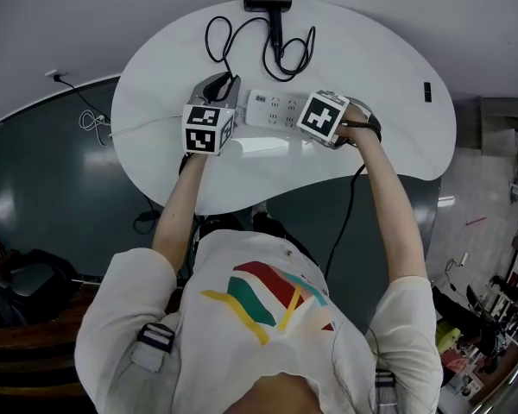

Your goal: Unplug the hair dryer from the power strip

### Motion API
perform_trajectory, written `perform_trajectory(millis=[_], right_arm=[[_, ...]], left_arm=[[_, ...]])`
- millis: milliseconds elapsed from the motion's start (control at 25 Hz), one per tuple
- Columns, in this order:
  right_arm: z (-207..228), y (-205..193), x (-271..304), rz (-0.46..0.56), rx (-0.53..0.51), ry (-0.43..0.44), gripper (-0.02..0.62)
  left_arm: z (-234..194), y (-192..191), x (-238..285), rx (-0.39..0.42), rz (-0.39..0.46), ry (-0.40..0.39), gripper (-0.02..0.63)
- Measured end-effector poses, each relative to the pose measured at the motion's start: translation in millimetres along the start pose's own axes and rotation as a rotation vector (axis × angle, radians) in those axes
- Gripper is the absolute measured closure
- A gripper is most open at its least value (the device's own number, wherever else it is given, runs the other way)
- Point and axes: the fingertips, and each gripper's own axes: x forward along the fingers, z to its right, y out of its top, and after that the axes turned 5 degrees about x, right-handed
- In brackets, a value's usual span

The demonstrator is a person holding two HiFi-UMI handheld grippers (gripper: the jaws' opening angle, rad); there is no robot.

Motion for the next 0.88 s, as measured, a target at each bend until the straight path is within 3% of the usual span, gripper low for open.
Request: perform_trajectory(millis=[240,880], right_arm=[[1,2,1,0.007,-0.003,-0.007,0.405],[3,0,2,-0.018,0.005,-0.016,0.405]], left_arm=[[-1,-4,-1,-0.045,-0.010,-0.001,0.448],[14,2,-25,-0.026,0.021,0.006,0.402]])
